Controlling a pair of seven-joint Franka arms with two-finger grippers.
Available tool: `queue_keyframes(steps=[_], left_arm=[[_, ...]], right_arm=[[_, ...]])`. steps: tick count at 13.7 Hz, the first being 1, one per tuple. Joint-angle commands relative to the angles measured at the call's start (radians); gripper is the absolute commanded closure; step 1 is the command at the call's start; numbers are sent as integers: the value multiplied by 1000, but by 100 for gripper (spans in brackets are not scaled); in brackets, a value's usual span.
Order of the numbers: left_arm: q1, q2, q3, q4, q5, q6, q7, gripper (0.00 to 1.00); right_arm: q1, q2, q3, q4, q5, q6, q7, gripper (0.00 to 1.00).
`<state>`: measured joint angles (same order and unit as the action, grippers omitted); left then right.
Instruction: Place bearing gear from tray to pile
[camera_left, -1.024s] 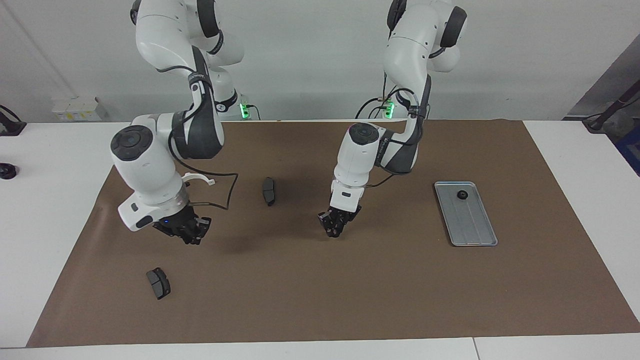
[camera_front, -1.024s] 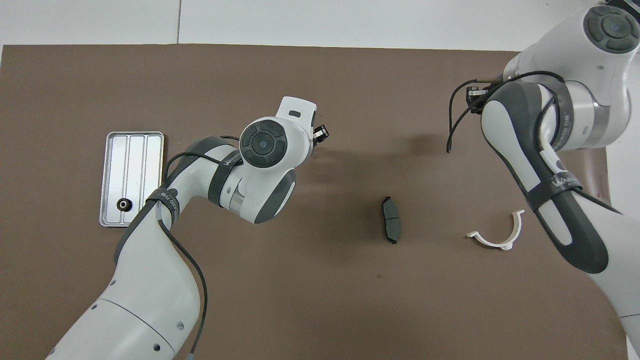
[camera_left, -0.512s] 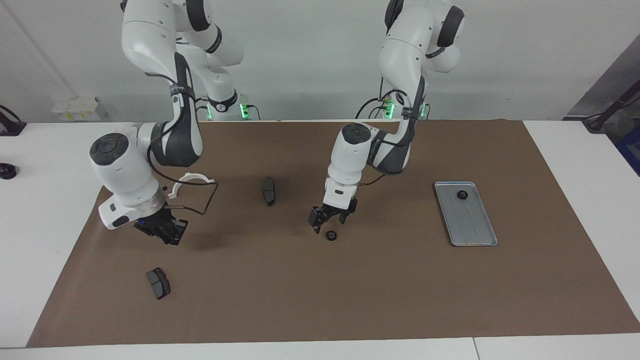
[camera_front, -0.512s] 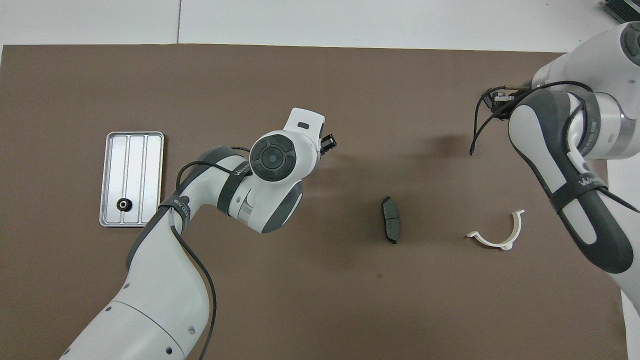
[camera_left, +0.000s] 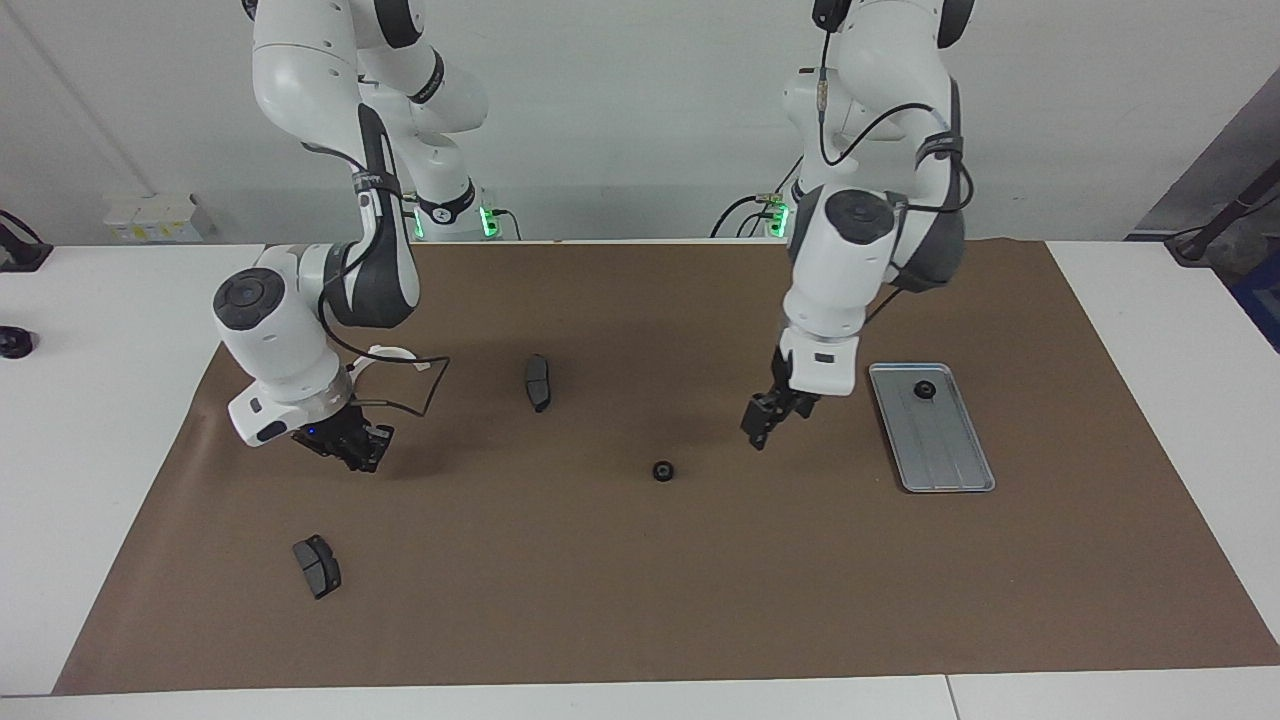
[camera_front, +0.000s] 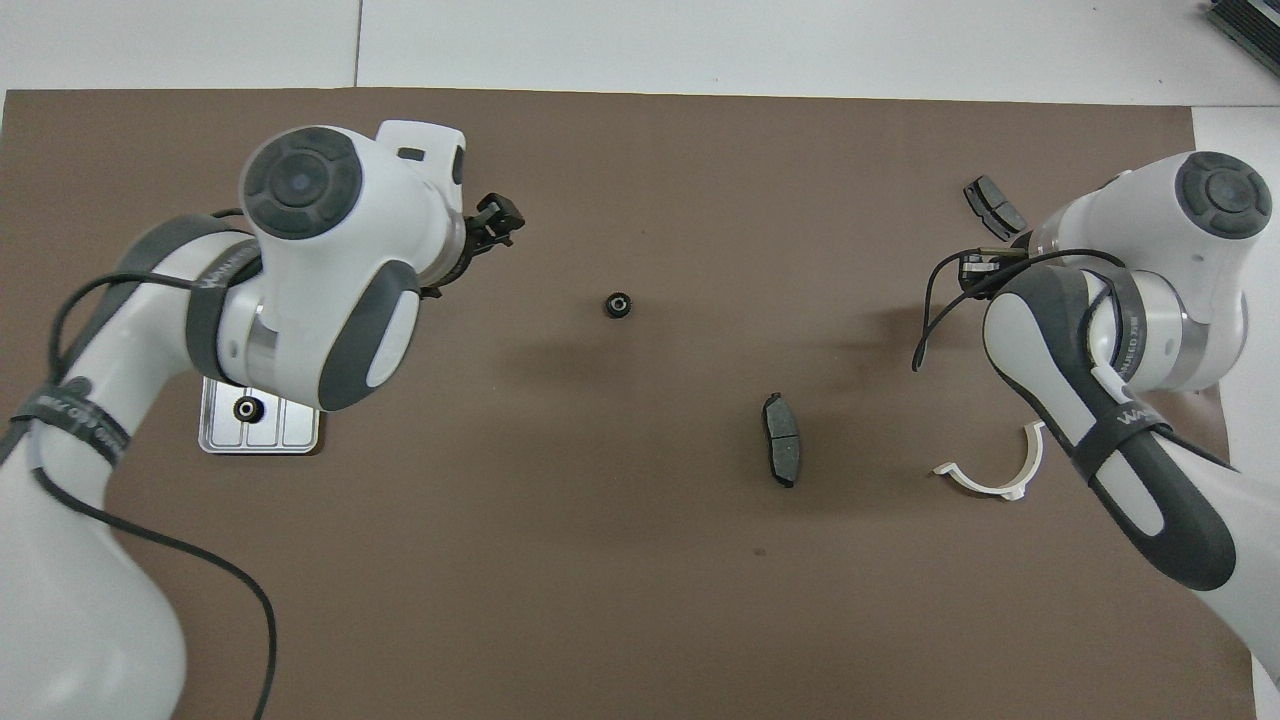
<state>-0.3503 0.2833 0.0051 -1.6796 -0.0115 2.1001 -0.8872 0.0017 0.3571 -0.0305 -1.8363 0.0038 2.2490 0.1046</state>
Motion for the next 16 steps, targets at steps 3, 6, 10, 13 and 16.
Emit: queue_keyframes(steps=[3,6,10,13,16], left_arm=[[204,-119,-11,-177,11,-63,185,0],[301,-208,-10,-433,13,129,275,0],[344,-260,-10,-575,13,216,306,0],[385,-283,-10,-652,13,254,404,0],[392,-257,-8,-678,13,354,431,0]], right_arm=[[-14,-35,6,-84,21,30,-42,69],[-25,-33,4,-87,19,44,-40,15],[-6,-24,7,-57,19,44,-22,6],[113,-1,7,21,15,69,126,8],[256,20,7,68,9,142,240,8]])
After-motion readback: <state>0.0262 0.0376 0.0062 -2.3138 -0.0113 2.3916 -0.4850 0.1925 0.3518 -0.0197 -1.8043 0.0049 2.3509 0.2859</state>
